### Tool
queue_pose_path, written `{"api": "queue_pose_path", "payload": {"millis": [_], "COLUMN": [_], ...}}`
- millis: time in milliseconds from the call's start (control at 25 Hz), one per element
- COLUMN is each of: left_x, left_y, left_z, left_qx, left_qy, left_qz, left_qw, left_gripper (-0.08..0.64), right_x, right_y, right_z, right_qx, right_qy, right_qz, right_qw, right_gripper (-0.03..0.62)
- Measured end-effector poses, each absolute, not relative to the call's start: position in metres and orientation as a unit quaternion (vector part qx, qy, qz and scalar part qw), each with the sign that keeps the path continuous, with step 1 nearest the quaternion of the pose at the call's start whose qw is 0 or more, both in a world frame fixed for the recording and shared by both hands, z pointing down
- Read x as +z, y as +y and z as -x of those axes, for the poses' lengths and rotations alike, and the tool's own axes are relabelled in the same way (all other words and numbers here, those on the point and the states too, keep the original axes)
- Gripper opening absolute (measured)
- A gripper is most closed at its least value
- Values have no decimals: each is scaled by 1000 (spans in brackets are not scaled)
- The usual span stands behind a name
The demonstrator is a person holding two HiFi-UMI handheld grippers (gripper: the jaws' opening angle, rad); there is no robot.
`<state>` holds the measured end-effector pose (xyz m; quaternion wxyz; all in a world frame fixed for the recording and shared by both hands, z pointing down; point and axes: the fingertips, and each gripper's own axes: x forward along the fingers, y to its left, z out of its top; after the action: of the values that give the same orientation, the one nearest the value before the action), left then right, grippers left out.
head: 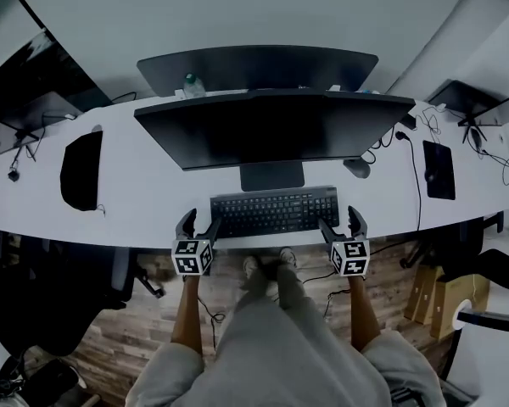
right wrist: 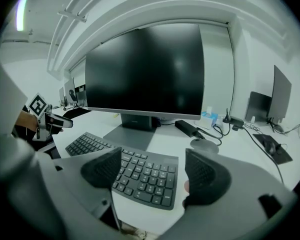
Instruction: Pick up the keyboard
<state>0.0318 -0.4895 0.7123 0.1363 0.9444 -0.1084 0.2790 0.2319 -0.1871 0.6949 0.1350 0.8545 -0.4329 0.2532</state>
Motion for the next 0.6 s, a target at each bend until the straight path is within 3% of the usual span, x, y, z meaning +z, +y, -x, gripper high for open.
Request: {"api": "queue_pose_path", "payload": {"millis": [600], "left_x": [780], "left_y": [-482], "left_z": [-58], "left_qx": [338], "left_qy": [-117], "left_qz": [-911], "left_qw": [205], "left_gripper": [311], "right_x": [734], "right_y": [-183], "right_z": [-268], "right_qx": [292], "right_qy": [-447], "right_qz": [-833], "right_qw": [145], "right_gripper": [382]}}
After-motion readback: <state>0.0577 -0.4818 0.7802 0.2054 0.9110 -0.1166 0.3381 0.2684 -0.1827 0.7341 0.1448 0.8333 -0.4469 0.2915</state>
